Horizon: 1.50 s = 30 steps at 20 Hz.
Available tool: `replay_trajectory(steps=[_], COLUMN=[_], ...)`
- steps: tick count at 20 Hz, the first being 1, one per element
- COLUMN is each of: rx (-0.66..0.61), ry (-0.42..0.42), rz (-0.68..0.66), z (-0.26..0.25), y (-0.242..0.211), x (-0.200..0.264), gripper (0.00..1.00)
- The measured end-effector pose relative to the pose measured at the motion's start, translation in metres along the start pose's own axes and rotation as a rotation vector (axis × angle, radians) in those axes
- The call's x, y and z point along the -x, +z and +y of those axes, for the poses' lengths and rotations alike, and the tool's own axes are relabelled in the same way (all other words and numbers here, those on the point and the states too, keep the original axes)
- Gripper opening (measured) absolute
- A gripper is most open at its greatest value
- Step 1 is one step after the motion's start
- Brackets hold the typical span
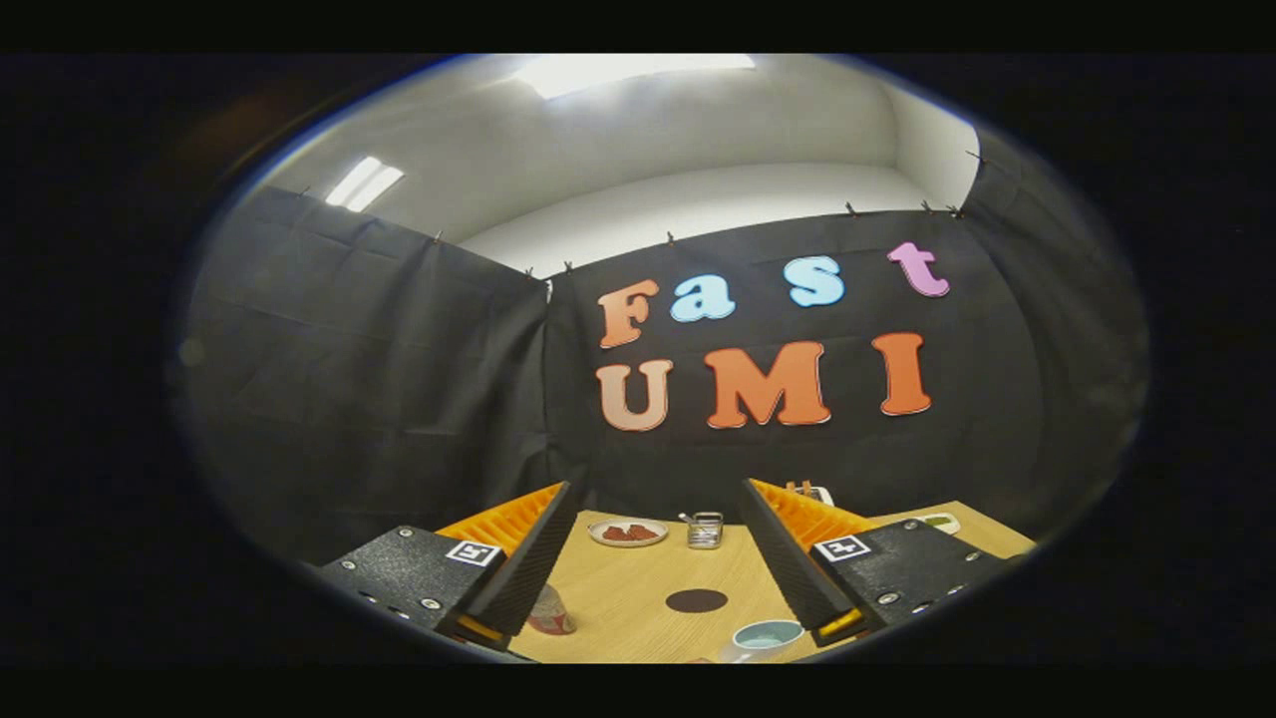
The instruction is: Take the bottle from table, then pour the juice into the cup, finally place the bottle on the coaster
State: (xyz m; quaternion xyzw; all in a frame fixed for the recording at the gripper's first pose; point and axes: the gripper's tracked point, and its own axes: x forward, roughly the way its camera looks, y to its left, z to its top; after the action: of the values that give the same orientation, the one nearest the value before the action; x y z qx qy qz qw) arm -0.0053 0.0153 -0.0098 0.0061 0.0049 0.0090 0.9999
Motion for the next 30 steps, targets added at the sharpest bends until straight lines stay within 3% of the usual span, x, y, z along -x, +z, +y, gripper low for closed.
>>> replay_trajectory(steps=[7,14,23,30], rx=[-0.006,-0.038,0.055,-0.028], ry=[0.001,0.020,0.063,0.073], rz=[0.032,0.140,0.278,0.396], z=[0.016,0.045,0.104,0.126], y=[-0.023,-0.092,-0.177,-0.236], x=[-0.004,-0.020,-0.028,-0.030], gripper=[0.98,0.98,0.99,0.99])
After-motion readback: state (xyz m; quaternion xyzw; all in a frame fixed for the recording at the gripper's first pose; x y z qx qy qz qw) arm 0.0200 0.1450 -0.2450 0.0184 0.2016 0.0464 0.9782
